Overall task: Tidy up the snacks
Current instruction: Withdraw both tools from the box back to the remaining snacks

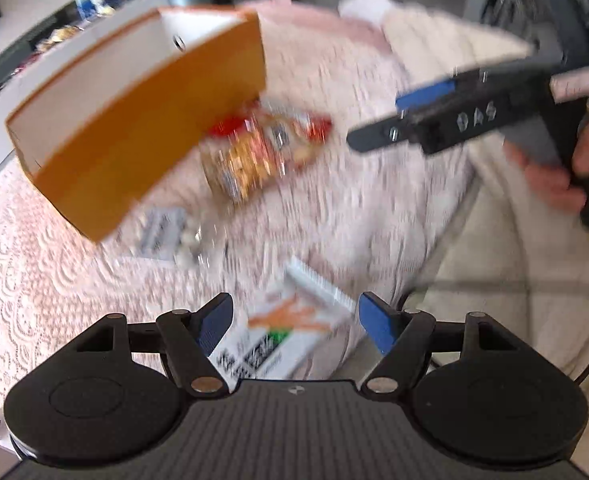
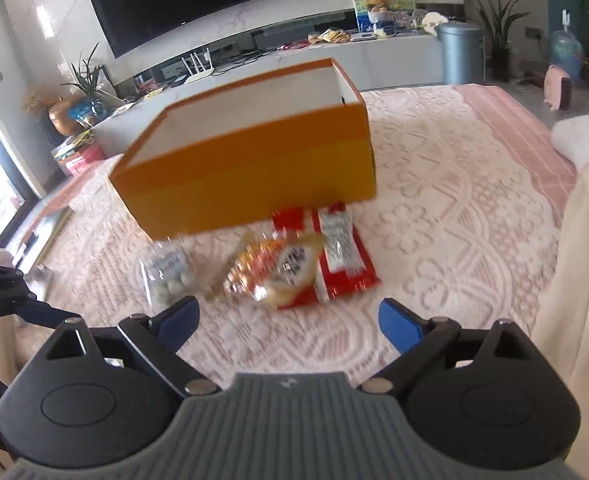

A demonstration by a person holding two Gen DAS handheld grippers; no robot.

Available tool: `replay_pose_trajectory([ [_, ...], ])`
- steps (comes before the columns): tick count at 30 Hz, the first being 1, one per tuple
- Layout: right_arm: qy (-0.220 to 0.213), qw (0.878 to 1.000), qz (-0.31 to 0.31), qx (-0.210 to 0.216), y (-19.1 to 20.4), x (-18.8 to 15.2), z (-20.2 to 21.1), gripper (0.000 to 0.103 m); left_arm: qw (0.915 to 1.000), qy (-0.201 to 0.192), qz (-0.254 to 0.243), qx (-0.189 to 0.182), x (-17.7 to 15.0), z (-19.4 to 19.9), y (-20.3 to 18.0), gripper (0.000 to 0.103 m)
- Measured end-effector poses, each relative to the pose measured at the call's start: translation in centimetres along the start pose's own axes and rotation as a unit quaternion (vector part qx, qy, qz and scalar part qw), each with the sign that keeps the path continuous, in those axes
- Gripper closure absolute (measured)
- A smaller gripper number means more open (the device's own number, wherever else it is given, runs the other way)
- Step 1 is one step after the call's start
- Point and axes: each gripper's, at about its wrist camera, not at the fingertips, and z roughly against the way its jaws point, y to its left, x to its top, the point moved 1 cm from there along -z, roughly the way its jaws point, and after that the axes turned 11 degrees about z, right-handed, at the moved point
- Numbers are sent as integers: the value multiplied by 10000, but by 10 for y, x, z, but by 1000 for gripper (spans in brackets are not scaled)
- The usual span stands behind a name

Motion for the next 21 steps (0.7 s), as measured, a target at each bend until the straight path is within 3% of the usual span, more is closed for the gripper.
replay_pose_trajectory([
  [7,2,9997,235,3,3,-20,-16,9,9937,692,-695,542,-23,-47,1,19],
  [16,192,9997,153,95,1,-26,-30,9,9921,960,-714,380,-16,-69,15,16],
  [21,236,9991,338,119,8,-27,-35,10,9931,959,-593,316,-13,-77,15,9],
])
